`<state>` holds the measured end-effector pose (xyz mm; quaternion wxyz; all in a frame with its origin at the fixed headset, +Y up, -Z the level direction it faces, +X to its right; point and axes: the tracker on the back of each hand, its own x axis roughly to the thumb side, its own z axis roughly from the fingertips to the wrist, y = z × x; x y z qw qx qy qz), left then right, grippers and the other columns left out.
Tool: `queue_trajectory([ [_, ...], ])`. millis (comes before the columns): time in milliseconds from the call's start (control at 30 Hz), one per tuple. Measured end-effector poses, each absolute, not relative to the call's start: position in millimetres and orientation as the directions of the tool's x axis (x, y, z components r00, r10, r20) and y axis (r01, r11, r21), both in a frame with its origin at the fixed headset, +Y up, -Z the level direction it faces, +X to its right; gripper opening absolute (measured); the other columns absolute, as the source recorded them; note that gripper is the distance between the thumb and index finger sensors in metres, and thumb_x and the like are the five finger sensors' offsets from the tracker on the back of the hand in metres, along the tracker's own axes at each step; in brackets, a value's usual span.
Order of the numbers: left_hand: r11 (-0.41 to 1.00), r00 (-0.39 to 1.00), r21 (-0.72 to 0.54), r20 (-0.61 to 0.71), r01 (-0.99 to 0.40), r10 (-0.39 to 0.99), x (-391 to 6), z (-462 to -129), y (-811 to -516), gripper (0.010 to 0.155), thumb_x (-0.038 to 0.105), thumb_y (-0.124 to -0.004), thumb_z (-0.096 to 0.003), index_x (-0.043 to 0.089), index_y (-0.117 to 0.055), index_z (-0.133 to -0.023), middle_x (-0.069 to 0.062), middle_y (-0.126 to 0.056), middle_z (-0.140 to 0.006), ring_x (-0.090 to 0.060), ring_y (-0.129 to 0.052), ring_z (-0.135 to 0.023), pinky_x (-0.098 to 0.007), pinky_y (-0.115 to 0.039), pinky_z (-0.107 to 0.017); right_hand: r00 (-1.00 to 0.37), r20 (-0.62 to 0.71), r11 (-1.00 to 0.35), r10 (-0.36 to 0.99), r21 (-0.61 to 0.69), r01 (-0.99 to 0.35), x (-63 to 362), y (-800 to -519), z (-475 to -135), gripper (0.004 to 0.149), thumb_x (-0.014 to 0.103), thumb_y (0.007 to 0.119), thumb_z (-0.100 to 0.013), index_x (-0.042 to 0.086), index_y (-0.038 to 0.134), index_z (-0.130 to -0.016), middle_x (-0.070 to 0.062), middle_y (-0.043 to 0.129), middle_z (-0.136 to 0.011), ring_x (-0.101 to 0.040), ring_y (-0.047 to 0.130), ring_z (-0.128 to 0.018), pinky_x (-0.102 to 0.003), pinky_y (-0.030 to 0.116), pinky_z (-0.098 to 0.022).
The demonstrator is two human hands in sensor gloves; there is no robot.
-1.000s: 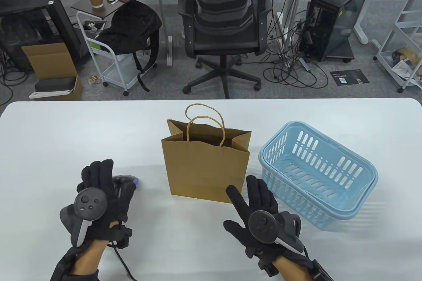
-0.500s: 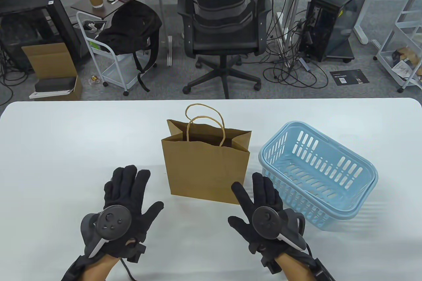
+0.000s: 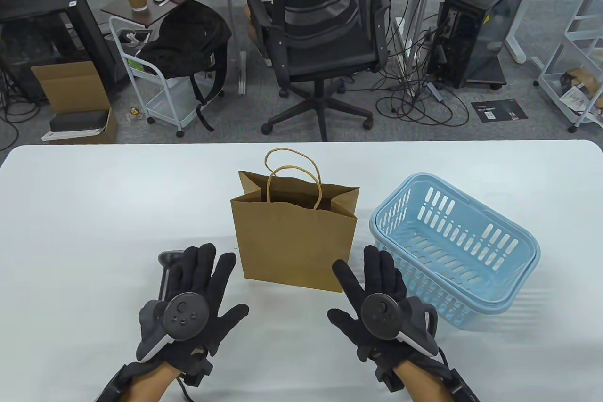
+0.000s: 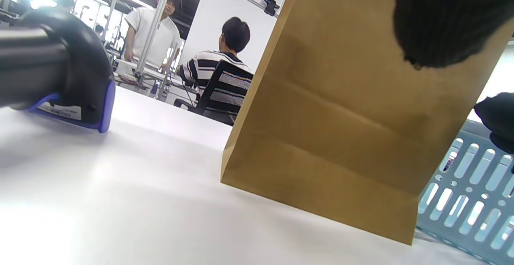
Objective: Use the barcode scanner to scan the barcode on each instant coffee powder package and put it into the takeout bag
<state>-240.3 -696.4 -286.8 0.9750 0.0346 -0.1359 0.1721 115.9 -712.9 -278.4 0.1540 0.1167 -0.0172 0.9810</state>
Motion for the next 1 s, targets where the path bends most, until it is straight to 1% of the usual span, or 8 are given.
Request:
queue_trajectory([
  [433, 0.935, 0.905, 0.034, 0.269, -0.352, 0.331, -243.6, -288.1, -695.0, 0.095, 0.073, -0.072, -0.0406, 0.047, -0.011, -0.109, 0.006, -0.007, -0.123, -0.026, 0.0, -0.116, -0.052, -0.013, -0.084, -0.929, 0.225, -0.955, 0.294, 0.02, -0.297, 112.4, -715.7, -277.7, 0.087, 0.073, 0.07, -0.045, 0.051, 0.019, -0.112, -0.014, -0.01, -0.117, -0.042, 0.003, -0.11, -0.059, 0.023, -0.083],
  [1000, 0.941, 0.909, 0.013, 0.265, -0.338, 0.322, -242.7, -288.0, -695.4, 0.094, 0.072, -0.072, -0.0406, 0.046, -0.014, -0.11, 0.006, -0.009, -0.123, -0.027, -0.002, -0.116, -0.052, -0.015, -0.084, -0.927, 0.215, -0.951, 0.308, 0.06, -0.302, 111.5, -718.3, -278.8, 0.087, 0.073, 0.07, -0.045, 0.051, 0.019, -0.112, -0.015, -0.008, -0.118, -0.043, 0.006, -0.11, -0.059, 0.025, -0.083],
])
